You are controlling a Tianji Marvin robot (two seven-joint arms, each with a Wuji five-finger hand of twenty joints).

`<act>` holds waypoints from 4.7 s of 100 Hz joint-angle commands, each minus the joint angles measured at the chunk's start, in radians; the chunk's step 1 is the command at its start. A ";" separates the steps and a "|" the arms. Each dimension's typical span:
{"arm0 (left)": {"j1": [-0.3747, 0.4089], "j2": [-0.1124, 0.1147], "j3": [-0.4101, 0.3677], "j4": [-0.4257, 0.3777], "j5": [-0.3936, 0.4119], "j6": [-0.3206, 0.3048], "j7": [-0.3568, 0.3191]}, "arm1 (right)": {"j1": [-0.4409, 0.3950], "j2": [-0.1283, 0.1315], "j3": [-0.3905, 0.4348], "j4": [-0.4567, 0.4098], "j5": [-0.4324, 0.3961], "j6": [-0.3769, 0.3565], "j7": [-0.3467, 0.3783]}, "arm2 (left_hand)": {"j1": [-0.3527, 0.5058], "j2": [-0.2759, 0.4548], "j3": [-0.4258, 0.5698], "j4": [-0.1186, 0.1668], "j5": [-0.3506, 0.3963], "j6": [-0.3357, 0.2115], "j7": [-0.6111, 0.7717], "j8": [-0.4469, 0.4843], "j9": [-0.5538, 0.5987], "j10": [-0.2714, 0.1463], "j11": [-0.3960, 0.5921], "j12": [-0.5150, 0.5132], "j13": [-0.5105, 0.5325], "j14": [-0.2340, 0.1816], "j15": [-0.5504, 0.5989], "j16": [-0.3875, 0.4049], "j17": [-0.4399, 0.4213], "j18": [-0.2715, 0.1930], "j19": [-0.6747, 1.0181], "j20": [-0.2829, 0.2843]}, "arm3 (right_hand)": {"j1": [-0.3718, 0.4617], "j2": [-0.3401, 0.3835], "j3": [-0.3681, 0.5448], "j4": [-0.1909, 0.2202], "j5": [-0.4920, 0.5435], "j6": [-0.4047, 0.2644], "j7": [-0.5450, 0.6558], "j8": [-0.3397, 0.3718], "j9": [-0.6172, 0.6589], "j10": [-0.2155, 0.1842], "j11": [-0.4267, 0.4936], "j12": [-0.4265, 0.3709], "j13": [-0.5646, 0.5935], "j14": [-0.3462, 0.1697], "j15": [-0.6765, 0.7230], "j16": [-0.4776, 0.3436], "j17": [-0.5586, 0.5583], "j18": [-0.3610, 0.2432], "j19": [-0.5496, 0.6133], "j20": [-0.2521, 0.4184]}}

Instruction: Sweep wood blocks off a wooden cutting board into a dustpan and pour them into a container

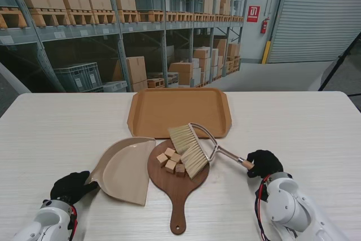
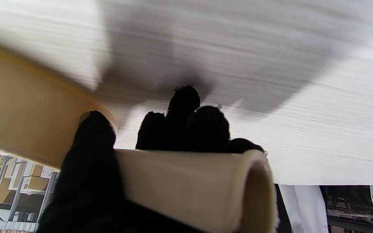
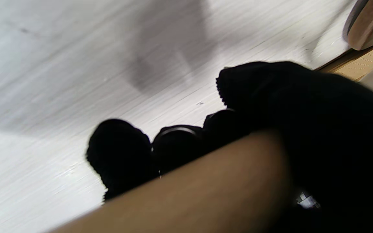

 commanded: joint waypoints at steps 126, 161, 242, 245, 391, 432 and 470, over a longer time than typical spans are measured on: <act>0.054 0.004 0.005 -0.096 0.031 0.105 -0.157 | -0.076 0.006 0.054 -0.060 -0.068 -0.045 0.053 | 0.107 0.044 0.133 0.014 0.125 -0.020 0.004 -0.108 0.085 -0.262 0.740 -0.069 0.109 -0.141 -0.100 -0.001 -0.001 -0.011 -0.041 -0.033 | 0.147 0.114 0.456 0.034 0.200 -0.177 0.220 0.042 0.103 -0.070 0.064 0.001 0.043 -0.077 0.037 0.002 0.032 0.053 0.088 -0.022; 0.054 0.004 0.001 -0.100 0.025 0.096 -0.160 | -0.040 0.003 0.004 -0.033 -0.043 -0.035 0.057 | 0.106 0.039 0.137 0.014 0.132 -0.017 0.002 -0.107 0.092 -0.261 0.740 -0.068 0.114 -0.139 -0.100 0.001 0.002 -0.011 -0.038 -0.036 | 0.147 0.112 0.456 0.032 0.199 -0.178 0.219 0.042 0.103 -0.070 0.064 0.000 0.042 -0.077 0.035 0.002 0.034 0.053 0.088 -0.026; 0.048 0.005 0.004 -0.111 0.018 0.083 -0.175 | 0.015 -0.003 -0.067 -0.023 -0.017 0.010 0.055 | 0.104 0.034 0.142 0.012 0.141 -0.020 -0.001 -0.104 0.096 -0.260 0.737 -0.067 0.117 -0.137 -0.102 0.003 0.004 -0.009 -0.036 -0.041 | 0.147 0.111 0.456 0.031 0.199 -0.178 0.215 0.041 0.103 -0.070 0.060 -0.001 0.043 -0.078 0.031 0.000 0.035 0.053 0.088 -0.028; 0.048 0.006 0.004 -0.111 0.018 0.083 -0.176 | 0.010 -0.002 -0.062 -0.027 -0.022 0.010 0.056 | 0.104 0.034 0.142 0.012 0.141 -0.020 -0.001 -0.103 0.096 -0.260 0.737 -0.067 0.117 -0.137 -0.102 0.003 0.004 -0.009 -0.036 -0.041 | 0.147 0.111 0.456 0.032 0.199 -0.178 0.215 0.041 0.103 -0.070 0.060 -0.001 0.042 -0.075 0.031 0.000 0.035 0.054 0.087 -0.029; 0.056 0.005 0.001 -0.123 0.014 0.096 -0.185 | 0.128 -0.002 -0.285 0.056 0.040 -0.161 0.091 | 0.103 0.032 0.146 0.011 0.142 -0.020 -0.007 -0.097 0.098 -0.260 0.737 -0.064 0.118 -0.137 -0.102 0.004 0.001 -0.011 -0.033 -0.043 | 0.138 0.089 0.456 0.023 0.195 -0.195 0.206 0.044 0.104 -0.087 0.047 -0.004 0.043 -0.094 0.021 -0.006 0.036 0.038 0.084 -0.042; 0.058 0.005 -0.002 -0.124 0.012 0.098 -0.184 | 0.089 0.003 -0.245 0.016 0.031 -0.185 0.094 | 0.103 0.033 0.146 0.011 0.141 -0.020 -0.008 -0.096 0.097 -0.260 0.737 -0.064 0.117 -0.136 -0.101 0.004 0.001 -0.012 -0.032 -0.042 | 0.138 0.088 0.456 0.026 0.197 -0.195 0.205 0.045 0.104 -0.085 0.050 -0.004 0.043 -0.096 0.022 -0.002 0.039 0.040 0.082 -0.041; 0.055 0.006 0.000 -0.121 0.011 0.096 -0.187 | 0.026 -0.005 -0.133 -0.062 0.020 -0.058 0.064 | 0.103 0.035 0.146 0.011 0.141 -0.019 -0.007 -0.095 0.096 -0.260 0.738 -0.063 0.117 -0.136 -0.101 0.005 0.001 -0.011 -0.031 -0.042 | 0.141 0.088 0.456 0.031 0.198 -0.189 0.209 0.046 0.104 -0.080 0.055 -0.002 0.043 -0.090 0.027 0.001 0.041 0.045 0.084 -0.038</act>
